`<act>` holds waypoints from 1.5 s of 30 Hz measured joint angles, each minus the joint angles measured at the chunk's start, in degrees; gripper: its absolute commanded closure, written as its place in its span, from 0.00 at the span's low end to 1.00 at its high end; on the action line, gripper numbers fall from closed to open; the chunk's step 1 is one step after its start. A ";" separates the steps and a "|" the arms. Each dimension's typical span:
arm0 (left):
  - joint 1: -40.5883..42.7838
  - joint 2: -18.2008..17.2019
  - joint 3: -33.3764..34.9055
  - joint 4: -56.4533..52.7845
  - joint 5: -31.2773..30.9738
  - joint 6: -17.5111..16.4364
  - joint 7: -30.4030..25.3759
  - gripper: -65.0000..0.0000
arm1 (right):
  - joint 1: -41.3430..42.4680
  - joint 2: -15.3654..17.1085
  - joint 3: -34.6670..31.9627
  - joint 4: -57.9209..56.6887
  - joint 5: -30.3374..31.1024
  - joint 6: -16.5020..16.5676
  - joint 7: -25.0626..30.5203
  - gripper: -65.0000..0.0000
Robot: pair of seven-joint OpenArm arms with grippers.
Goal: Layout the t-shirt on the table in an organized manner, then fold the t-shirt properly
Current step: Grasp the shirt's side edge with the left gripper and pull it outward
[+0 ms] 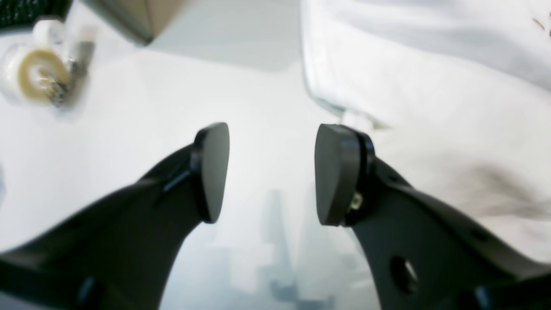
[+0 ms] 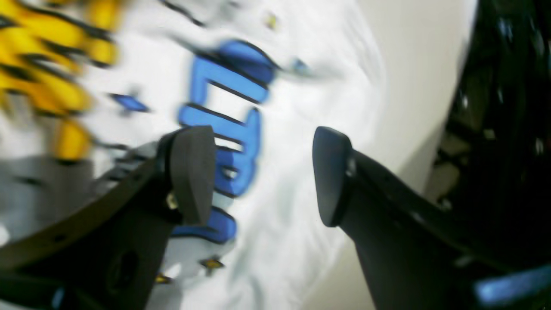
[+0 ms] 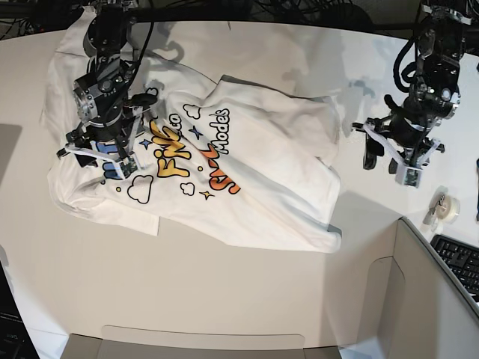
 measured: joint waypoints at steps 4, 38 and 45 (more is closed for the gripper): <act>-0.46 0.17 -3.26 -0.31 -9.25 -0.07 6.91 0.52 | 0.98 2.58 1.70 -7.48 -0.22 0.00 0.24 0.45; -3.69 13.70 -3.54 -18.18 -12.63 -9.77 10.86 0.52 | 2.05 5.40 1.27 -19.58 -1.55 -2.01 12.37 0.45; -6.16 14.12 -3.54 -22.08 -13.05 -10.01 10.75 0.54 | 1.40 5.40 1.27 -19.58 -1.75 -2.64 13.75 0.45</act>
